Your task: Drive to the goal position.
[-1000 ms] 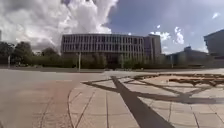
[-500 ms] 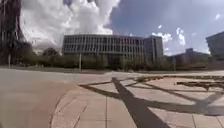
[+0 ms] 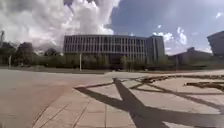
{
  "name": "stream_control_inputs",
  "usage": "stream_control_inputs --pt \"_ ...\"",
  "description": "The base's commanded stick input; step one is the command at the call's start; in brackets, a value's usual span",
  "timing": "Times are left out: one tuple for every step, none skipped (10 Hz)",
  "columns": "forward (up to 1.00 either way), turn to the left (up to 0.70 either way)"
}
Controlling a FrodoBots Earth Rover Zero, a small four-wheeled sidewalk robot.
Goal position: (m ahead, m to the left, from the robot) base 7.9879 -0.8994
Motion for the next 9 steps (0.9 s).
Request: stream_control_inputs --pt "1.0 0.0" --pt "1.0 0.0" --pt "1.0 0.0" --pt "1.0 0.0" --pt "1.0 0.0" --pt "1.0 0.0" --pt "1.0 0.0" --pt "1.0 0.0" --pt "1.0 0.0"
